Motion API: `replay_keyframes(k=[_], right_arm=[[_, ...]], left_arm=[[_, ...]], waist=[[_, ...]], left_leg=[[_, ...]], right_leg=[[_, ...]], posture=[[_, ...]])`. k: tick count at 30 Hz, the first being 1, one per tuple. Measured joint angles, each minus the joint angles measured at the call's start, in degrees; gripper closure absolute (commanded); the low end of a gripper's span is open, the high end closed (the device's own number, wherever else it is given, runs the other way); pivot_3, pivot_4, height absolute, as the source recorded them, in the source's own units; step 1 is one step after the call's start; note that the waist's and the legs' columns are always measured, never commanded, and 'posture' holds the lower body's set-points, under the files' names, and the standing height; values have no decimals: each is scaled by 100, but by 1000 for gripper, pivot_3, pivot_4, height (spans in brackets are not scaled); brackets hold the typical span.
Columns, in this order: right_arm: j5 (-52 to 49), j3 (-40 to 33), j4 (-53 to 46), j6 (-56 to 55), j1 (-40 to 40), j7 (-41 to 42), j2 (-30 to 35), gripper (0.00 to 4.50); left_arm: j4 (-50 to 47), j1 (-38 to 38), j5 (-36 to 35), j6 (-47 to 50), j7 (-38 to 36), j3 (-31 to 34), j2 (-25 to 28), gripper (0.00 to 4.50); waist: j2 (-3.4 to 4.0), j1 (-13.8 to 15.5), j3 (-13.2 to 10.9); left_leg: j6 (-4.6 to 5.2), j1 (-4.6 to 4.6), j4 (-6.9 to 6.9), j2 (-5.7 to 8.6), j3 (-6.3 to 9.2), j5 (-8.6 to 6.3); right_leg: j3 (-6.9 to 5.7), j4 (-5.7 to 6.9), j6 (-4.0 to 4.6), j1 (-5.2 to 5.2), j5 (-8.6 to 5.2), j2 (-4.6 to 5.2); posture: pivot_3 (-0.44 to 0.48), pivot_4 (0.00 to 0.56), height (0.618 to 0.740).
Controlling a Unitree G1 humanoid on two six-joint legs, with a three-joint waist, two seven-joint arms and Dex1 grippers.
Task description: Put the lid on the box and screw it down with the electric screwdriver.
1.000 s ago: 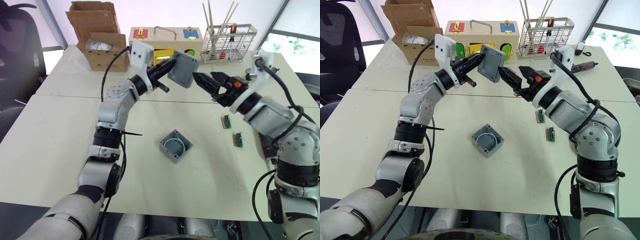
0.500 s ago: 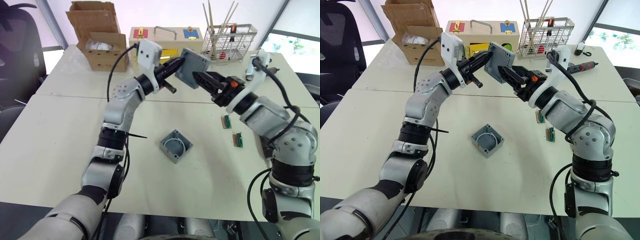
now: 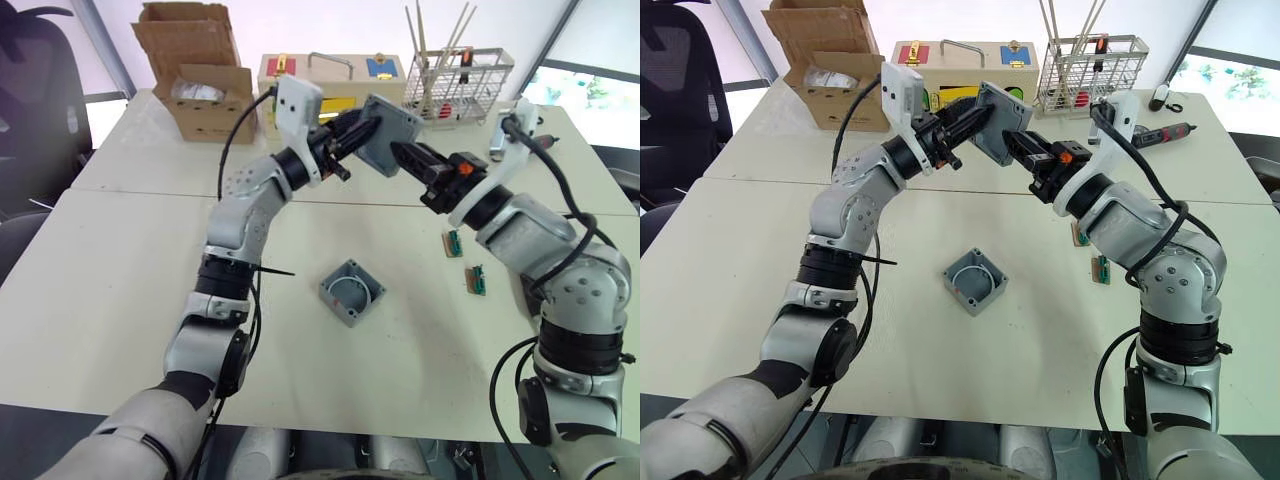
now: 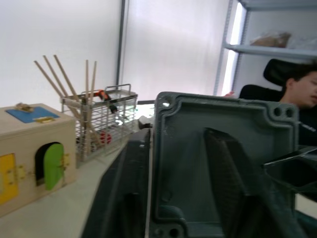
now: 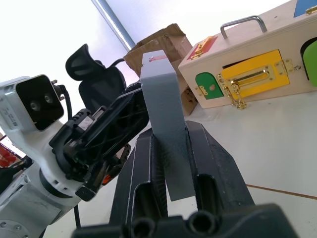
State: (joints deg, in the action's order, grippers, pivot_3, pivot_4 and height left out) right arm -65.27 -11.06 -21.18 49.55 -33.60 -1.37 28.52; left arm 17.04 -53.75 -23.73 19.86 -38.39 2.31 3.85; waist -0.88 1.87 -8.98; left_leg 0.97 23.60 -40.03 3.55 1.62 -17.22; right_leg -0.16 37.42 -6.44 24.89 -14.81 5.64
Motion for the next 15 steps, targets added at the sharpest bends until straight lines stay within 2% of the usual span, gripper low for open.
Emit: replay_keyframes(k=[3,7,11,15], right_arm=[[282,15,-86,-140,78,76,-16,4357],[1453,202,-438,-796,513,265,121,4357],[3230,697,-979,-1736,1298,445,594,4357],[5404,1521,-1662,-2792,2605,590,1383,4357]], left_arm=[[-143,43,-407,389,14,234,28,22],[-281,270,-1155,991,293,983,173,22],[-800,942,-1571,1098,618,1422,110,22],[-1665,1944,-1772,1529,678,1310,415,22]], waist=[[0,-26,0],[0,-113,0],[0,-119,0],[1,-116,0]], left_leg=[[0,0,1,-1,1,0],[0,0,2,-2,3,0],[0,0,5,-1,2,0],[-5,-2,6,-1,2,2]], right_leg=[[0,0,0,0,0,-1],[0,0,-1,1,0,-3],[1,-3,-1,2,-1,-3],[2,-6,-1,1,-1,-5]], posture=[[0,150,694],[0,150,694],[0,150,694],[0,150,694]])
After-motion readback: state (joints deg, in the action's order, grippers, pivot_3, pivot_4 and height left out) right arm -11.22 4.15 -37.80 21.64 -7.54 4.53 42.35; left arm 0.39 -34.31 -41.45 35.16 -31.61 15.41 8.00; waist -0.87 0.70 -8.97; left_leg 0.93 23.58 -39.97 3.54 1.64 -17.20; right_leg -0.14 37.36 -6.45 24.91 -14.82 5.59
